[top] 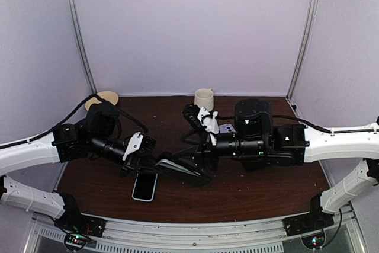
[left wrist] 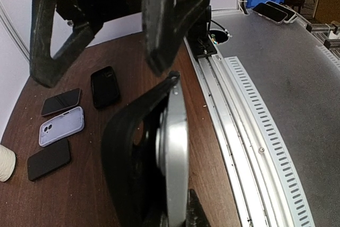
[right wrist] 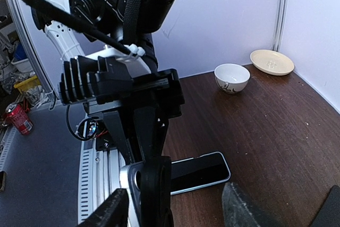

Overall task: Take the phone out of the phone case
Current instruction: Remove the phone case from the phone.

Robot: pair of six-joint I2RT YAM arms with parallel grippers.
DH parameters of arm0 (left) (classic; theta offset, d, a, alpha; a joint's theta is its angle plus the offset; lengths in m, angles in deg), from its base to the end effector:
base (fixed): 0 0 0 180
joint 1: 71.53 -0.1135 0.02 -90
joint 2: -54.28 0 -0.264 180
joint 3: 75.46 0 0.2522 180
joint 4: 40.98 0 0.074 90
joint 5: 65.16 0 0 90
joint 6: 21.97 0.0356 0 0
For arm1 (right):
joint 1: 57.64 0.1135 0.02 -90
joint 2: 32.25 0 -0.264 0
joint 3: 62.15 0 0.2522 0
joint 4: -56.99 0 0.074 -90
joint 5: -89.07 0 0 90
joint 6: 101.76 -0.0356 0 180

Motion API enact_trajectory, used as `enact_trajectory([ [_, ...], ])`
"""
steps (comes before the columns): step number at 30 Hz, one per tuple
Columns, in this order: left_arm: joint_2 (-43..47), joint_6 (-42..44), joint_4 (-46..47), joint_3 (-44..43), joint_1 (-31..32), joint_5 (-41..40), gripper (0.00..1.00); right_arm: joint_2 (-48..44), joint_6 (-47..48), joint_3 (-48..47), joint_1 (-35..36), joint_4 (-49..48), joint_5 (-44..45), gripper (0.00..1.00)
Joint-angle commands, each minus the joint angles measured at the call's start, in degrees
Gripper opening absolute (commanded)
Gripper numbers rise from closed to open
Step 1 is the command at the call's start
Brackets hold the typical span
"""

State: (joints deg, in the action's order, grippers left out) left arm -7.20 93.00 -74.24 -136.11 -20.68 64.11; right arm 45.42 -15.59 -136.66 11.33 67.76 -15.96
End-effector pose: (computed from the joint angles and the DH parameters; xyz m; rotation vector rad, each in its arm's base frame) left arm 0.1279 -0.1928 0.2849 1.6351 1.4400 -0.9988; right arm 0.1064 0.3026 0.3314 -1.2180 1.5333 1.1110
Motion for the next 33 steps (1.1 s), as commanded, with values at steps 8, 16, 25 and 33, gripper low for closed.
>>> enact_trajectory([
  [8,0.3,0.7,4.0,-2.1,0.7,1.6,0.0,4.0,2.2,-5.0,1.5,3.2,0.5,0.42],
  [16,0.2,1.0,3.8,-2.0,0.8,1.2,0.0,5.8,3.0,-6.3,1.8,5.4,1.2,0.35],
  [25,0.3,1.7,3.4,-2.0,1.1,0.4,0.0,7.3,3.0,-7.5,2.0,7.5,1.0,0.31],
  [33,0.2,3.0,2.6,-1.9,1.7,0.5,0.0,8.8,5.8,-9.3,2.3,10.5,2.9,0.3],
])
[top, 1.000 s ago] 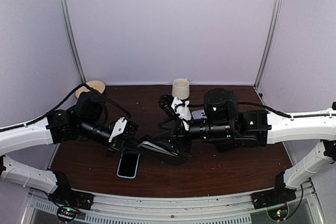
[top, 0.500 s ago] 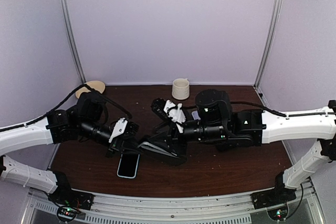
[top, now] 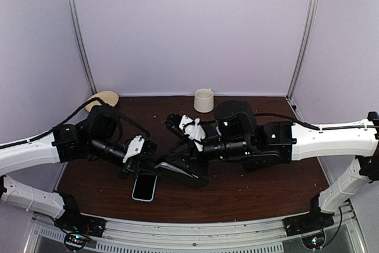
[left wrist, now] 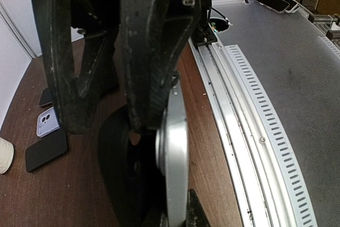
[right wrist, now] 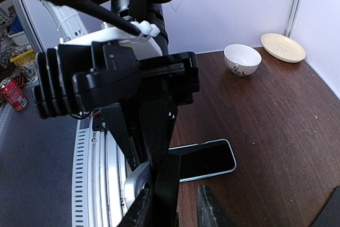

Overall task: Take the phone out of the phone case
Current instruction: Remove the phone case from the phone.

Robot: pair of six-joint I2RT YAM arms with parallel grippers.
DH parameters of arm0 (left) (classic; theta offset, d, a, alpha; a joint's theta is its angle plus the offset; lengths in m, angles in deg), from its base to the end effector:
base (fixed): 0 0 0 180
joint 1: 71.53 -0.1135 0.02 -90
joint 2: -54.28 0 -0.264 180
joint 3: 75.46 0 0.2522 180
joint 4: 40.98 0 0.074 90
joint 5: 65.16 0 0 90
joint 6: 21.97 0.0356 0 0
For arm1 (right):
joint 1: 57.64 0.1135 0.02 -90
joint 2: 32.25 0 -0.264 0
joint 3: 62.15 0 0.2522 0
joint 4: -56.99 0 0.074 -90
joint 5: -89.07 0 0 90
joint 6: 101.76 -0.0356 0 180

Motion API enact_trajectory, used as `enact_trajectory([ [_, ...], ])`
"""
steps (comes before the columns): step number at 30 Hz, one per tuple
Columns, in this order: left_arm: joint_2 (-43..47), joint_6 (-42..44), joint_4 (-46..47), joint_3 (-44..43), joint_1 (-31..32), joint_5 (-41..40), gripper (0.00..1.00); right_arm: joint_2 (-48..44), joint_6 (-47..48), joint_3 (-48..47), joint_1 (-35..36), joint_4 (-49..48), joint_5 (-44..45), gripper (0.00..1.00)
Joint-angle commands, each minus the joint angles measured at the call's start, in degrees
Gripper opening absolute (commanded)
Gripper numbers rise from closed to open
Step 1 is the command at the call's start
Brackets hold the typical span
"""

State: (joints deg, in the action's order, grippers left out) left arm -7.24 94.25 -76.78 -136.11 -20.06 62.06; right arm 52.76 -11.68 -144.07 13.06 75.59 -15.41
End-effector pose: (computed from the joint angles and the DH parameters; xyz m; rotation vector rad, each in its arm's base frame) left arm 0.1254 -0.1921 0.2806 1.6627 1.4740 -0.9604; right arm 0.1072 0.3330 0.3228 -1.3523 1.5936 1.0325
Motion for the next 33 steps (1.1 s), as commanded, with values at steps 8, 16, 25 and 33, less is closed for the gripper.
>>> enact_trajectory([
  [8,0.6,2.2,5.2,-1.8,1.2,2.0,0.0,1.8,1.7,-2.6,0.5,6.0,-0.9,0.27],
  [16,0.9,2.9,5.2,-1.7,1.3,1.2,0.0,3.0,0.6,-2.7,0.6,7.1,-2.7,0.21],
  [25,1.0,3.4,5.2,-1.7,1.3,-0.7,0.0,4.2,-0.1,-3.5,0.7,8.4,-3.9,0.14],
  [33,1.7,3.4,5.7,-1.8,1.3,-5.5,0.0,4.0,-0.1,-3.0,0.9,9.3,-4.7,0.02],
])
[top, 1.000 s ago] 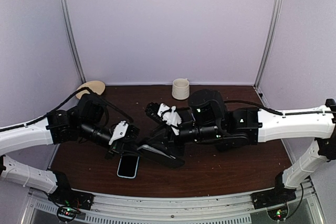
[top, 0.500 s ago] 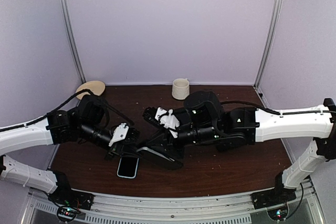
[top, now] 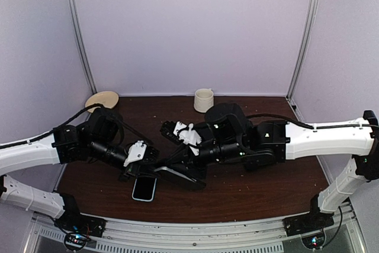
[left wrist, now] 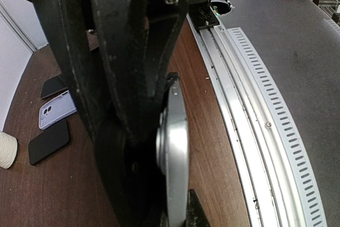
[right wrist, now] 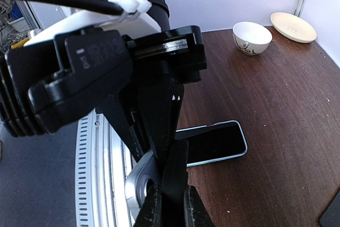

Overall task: Take the phone out of the phone case
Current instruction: Remove the phone case from the phone.

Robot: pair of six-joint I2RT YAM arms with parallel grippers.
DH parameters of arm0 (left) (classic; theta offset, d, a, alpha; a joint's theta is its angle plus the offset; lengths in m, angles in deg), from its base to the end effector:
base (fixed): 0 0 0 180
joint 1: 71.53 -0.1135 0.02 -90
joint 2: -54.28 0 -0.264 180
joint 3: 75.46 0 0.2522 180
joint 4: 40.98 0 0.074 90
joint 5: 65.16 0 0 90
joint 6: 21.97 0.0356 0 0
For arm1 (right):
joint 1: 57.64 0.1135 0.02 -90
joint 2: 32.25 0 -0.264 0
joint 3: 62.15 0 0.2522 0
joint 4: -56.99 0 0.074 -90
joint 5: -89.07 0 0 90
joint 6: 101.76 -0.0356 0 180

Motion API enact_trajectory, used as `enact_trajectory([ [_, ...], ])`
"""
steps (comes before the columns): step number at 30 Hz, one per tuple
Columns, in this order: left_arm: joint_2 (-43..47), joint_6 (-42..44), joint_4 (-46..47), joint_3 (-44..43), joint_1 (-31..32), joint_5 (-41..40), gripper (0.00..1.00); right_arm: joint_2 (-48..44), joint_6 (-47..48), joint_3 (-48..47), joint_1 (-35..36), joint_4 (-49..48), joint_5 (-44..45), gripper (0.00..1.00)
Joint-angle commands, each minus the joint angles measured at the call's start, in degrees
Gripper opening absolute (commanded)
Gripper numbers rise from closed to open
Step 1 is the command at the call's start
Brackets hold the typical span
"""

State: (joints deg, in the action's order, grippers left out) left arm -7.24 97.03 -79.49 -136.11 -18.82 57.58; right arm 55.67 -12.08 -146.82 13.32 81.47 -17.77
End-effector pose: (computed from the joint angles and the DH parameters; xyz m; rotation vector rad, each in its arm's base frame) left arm 0.1220 -0.1920 0.2758 1.7065 1.4958 -0.8645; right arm 0.1070 0.3417 0.3127 -1.4331 1.6821 1.0395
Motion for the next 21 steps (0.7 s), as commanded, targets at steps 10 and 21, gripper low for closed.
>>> enact_trajectory([
  [10,2.3,0.5,8.7,-1.9,0.1,-5.1,0.0,-0.7,-1.3,1.9,1.0,3.8,-1.2,0.0],
  [21,2.6,0.5,8.7,-2.1,0.0,-9.6,0.0,-2.6,-1.1,3.8,1.1,5.0,-0.3,0.0],
])
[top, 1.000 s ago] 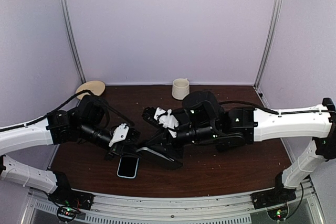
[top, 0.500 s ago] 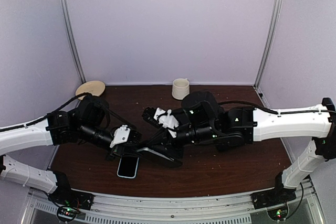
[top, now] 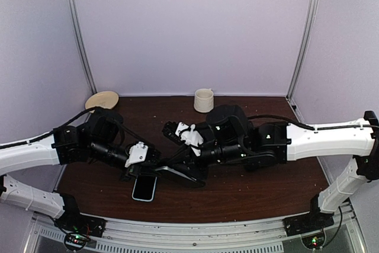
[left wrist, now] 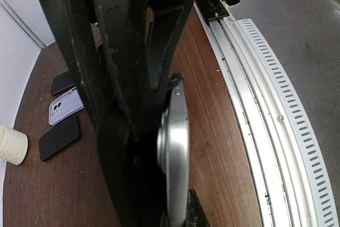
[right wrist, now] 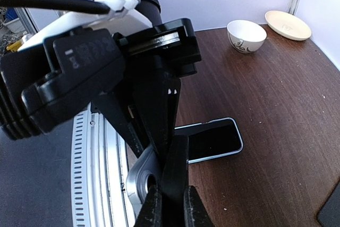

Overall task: Take the phone out of the phone case
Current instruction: Remove the phone case from the phone.

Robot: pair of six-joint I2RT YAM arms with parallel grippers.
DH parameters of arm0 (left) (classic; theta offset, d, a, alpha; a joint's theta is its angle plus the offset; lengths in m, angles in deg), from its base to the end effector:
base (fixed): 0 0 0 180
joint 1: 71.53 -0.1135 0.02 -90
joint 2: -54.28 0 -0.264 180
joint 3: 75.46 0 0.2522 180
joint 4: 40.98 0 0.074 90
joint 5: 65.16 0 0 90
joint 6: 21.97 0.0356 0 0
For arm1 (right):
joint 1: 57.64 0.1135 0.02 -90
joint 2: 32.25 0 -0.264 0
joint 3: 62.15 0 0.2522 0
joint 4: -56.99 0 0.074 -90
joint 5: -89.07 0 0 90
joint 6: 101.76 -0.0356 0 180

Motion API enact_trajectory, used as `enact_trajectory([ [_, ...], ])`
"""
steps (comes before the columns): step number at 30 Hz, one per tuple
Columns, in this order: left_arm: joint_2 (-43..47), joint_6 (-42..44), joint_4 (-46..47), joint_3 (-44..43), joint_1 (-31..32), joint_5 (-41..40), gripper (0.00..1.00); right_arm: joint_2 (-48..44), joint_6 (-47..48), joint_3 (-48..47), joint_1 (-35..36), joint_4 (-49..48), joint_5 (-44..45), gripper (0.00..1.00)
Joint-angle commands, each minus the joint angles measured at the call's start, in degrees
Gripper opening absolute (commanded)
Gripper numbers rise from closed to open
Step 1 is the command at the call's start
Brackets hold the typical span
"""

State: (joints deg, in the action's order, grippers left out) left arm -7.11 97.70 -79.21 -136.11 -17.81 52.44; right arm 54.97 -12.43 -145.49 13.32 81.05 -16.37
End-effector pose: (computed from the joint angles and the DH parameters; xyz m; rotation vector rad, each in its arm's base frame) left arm 0.1215 -0.1934 0.2756 1.6971 1.5078 -0.7659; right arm 0.1067 0.3382 0.3094 -1.4149 1.6978 1.0176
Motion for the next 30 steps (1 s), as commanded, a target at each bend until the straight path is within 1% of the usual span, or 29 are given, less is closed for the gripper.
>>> enact_trajectory([
  [1,2.5,-0.2,8.4,-2.1,-1.0,-4.9,0.0,-2.1,-0.7,2.6,1.2,5.5,-1.7,0.0],
  [30,3.7,-0.7,9.2,-2.0,-2.2,-9.5,0.0,-3.7,-1.4,5.9,1.2,7.0,0.7,0.0],
])
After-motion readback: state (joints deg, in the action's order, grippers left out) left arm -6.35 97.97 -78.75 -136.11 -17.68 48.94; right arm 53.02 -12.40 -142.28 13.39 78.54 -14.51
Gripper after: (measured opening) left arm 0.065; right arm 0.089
